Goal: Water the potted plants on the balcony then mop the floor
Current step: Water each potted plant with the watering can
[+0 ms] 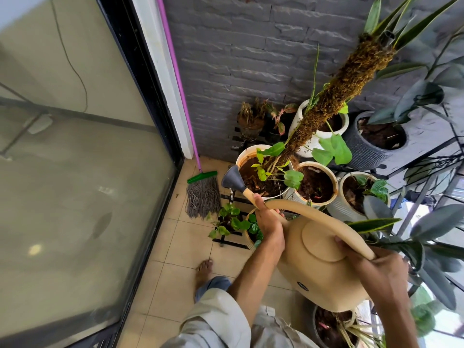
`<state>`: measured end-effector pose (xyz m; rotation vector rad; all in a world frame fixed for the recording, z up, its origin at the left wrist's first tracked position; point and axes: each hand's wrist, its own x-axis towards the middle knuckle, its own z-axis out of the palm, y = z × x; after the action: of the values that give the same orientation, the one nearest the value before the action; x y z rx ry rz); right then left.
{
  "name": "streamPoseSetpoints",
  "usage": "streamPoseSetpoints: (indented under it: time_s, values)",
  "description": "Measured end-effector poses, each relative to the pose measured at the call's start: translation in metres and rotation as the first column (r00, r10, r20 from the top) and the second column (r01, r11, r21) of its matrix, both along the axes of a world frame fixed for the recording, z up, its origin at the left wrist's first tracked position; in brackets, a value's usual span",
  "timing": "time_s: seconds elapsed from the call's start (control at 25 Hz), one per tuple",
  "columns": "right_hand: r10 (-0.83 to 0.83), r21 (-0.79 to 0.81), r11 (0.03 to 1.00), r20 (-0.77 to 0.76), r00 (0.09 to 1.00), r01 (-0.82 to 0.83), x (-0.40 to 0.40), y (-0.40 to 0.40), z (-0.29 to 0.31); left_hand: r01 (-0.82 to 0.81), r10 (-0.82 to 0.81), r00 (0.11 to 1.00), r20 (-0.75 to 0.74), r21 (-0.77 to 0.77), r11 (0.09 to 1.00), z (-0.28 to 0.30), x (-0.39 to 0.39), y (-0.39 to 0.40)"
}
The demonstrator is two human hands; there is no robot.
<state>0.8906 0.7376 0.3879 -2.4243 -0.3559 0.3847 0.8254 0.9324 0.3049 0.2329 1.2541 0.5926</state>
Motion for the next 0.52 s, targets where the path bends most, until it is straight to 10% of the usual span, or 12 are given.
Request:
streamPoseSetpoints:
  time_s: [0.52]
  values:
    - [-0.003, 0.077, 0.997, -0.043, 0.999, 0.007, -0.009, 0.009, 0.004, 0.034, -0.034, 0.999, -0.002, 0.018, 0.999, -0.005, -0.007, 0.006]
